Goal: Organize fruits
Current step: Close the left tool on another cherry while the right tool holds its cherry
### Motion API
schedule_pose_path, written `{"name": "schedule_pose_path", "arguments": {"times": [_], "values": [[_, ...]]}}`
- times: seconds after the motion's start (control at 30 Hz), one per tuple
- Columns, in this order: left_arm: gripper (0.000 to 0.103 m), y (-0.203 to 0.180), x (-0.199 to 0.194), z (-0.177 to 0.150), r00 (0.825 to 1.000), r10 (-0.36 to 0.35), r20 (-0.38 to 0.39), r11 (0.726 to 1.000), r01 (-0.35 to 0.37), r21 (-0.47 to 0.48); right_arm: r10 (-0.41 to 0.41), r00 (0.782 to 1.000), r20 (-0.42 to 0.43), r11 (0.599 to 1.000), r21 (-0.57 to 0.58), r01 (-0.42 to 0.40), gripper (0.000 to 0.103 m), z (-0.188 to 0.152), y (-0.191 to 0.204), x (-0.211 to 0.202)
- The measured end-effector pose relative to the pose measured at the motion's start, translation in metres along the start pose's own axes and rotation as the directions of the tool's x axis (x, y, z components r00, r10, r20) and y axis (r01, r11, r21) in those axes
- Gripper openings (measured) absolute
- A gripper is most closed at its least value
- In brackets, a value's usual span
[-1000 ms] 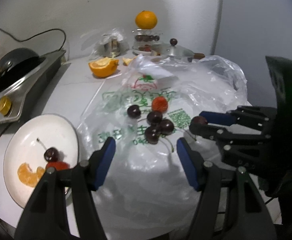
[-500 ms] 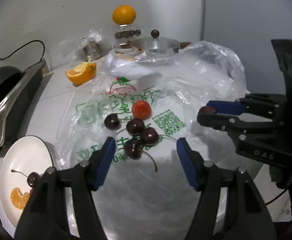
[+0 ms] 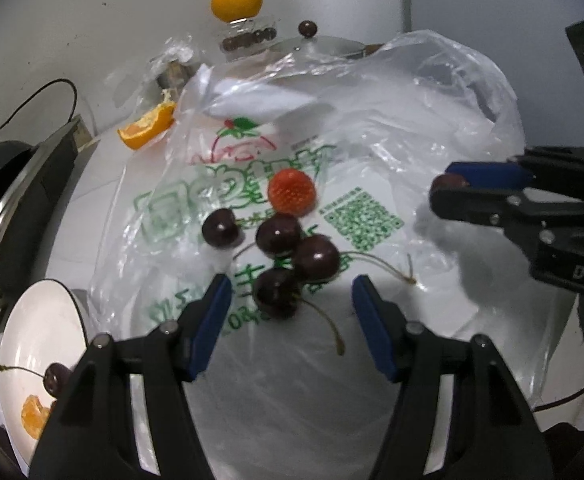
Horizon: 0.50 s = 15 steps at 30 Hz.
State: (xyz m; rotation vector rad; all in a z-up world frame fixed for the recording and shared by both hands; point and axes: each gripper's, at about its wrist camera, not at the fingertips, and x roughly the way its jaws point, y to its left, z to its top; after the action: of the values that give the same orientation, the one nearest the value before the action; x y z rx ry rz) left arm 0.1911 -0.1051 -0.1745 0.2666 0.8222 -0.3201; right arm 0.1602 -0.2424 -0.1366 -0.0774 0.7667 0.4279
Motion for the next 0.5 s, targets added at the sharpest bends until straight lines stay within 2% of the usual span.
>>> {"name": "schedule_pose_path", "arguments": {"times": [0.03, 0.07, 0.27, 0.3, 0.5], "values": [[0.050, 0.0015, 0.0017, -0.0001, 1.000, -0.006, -0.003, 1.000, 0.006, 0.000, 0.002, 1.000, -0.002, 1.000, 0.002, -0.002, 0.029, 0.0000, -0.0004, 0.0011], [0.046, 0.0025, 0.0042, -0.0002, 1.000, -0.010, -0.014, 1.000, 0.010, 0.000, 0.003, 1.000, -0.004, 1.000, 0.003, -0.003, 0.029, -0.0004, -0.0005, 0.0024], [0.035, 0.0068, 0.0054, -0.0012, 0.999, -0.034, -0.024, 0.999, 0.034, -0.011, 0.008, 1.000, -0.004, 1.000, 0.008, -0.008, 0.029, 0.0000, -0.0007, 0.0049], [0.027, 0.0079, 0.0055, -0.0010, 0.999, -0.039, -0.026, 0.999, 0.039, -0.015, 0.008, 1.000, -0.003, 1.000, 0.007, -0.008, 0.029, 0.0002, -0.0005, 0.0050], [0.026, 0.0104, 0.0006, -0.0027, 0.997, -0.072, -0.023, 0.997, 0.071, -0.033, 0.005, 1.000, 0.000, 1.000, 0.004, -0.005, 0.029, 0.0006, 0.0021, 0.0040]]}}
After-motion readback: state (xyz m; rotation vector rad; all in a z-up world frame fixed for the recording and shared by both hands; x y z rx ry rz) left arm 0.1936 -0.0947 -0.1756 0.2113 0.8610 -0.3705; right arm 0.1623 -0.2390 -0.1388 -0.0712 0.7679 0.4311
